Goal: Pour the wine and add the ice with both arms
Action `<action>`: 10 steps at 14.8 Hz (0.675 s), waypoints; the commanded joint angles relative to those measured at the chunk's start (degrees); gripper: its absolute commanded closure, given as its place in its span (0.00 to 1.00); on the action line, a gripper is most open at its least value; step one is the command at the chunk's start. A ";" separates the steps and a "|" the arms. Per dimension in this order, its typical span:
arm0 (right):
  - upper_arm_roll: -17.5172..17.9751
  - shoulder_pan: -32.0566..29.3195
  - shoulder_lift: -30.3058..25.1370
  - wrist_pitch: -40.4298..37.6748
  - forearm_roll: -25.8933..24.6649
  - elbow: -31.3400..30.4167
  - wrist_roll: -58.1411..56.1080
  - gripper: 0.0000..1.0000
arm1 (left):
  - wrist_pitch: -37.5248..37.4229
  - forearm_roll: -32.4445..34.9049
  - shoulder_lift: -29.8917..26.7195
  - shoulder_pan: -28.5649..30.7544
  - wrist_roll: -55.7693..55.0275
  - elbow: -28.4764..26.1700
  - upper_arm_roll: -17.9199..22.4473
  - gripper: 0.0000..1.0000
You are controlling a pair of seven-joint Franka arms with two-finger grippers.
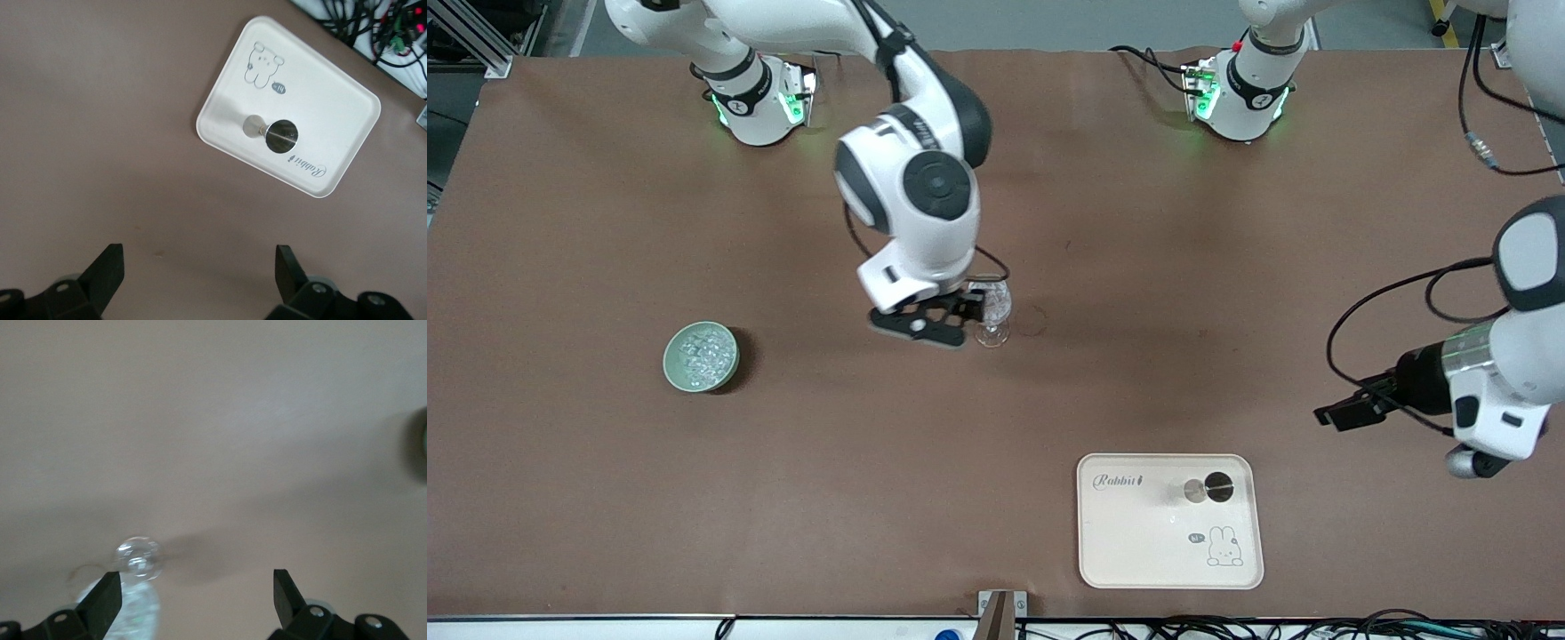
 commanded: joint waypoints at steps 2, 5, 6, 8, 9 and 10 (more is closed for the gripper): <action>1.21 -10.52 -10.40 -3.01 -0.44 -6.52 -14.44 0.00 | -3.44 5.63 -9.36 -0.15 5.19 -1.94 0.39 0.00; 1.21 -18.70 -16.65 -2.75 -0.44 -12.33 -22.28 0.00 | -7.48 5.38 -15.25 0.20 14.22 -2.03 0.56 0.00; 1.21 -21.07 -18.41 -2.75 -0.44 -14.00 -24.73 0.00 | -9.06 5.37 -16.92 0.29 16.60 -2.03 0.56 0.00; 1.21 -26.43 -22.80 -1.96 -0.44 -19.79 -29.05 0.00 | -11.52 4.77 -20.00 -0.41 20.12 -2.29 1.26 0.00; 1.21 -28.55 -24.56 -0.92 -0.44 -22.17 -30.37 0.00 | -13.01 4.15 -21.32 -1.90 20.92 -2.46 3.44 0.00; 1.12 -30.31 -26.14 -0.12 -0.44 -24.37 -32.30 0.00 | -14.07 2.14 -22.47 -6.52 21.54 -2.81 8.51 0.00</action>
